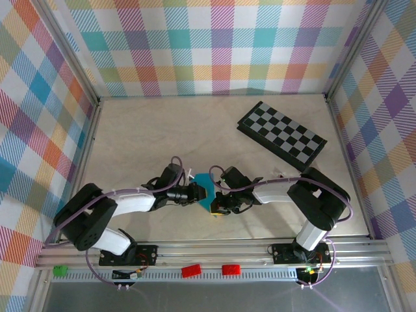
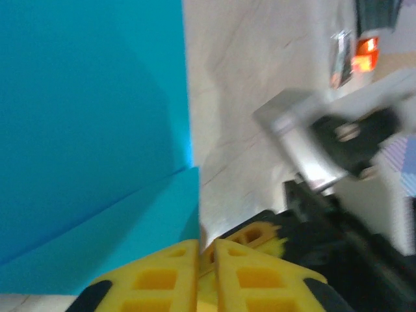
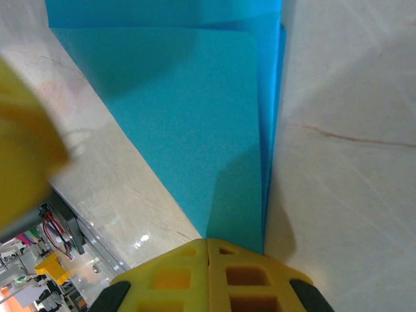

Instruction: Fold a paper plane with a square sheet of paper (pick it up from the middle)

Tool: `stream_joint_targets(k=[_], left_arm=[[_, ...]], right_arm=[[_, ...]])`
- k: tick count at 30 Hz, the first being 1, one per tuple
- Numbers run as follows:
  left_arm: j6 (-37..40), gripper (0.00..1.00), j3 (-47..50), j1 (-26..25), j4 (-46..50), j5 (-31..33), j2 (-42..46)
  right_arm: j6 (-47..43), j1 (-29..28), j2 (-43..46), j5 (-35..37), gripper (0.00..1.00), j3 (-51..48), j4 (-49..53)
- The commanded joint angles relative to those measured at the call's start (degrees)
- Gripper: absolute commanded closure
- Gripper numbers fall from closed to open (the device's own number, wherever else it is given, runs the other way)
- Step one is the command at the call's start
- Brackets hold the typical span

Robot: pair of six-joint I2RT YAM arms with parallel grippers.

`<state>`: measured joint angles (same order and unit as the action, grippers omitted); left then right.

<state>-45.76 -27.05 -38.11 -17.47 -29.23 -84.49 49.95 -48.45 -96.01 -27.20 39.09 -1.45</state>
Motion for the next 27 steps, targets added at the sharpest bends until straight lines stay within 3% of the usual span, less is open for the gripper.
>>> stream_joint_targets(k=[1,11,19,27], left_arm=[[-1.2,0.88,2.1,-0.4,-4.3,-1.3,-2.4],[3.1,0.95,-0.4,2.2,11.0,9.0,-0.9],[3.0,0.96,-3.4,7.7,18.0,9.5,-1.5],[1.3,0.95,-3.2,9.2,20.9,11.9,2.7]], right_arm=[[-0.3,0.5,-1.7,2.3,0.96,-0.9,4.8],[-0.5,0.5,-1.7,2.4,0.97,-2.2,3.8],[-2.5,0.5,-1.6,2.6,0.97,-2.3,5.3],[-9.1,0.5,-0.5,4.6,0.97,-0.1,10.2]])
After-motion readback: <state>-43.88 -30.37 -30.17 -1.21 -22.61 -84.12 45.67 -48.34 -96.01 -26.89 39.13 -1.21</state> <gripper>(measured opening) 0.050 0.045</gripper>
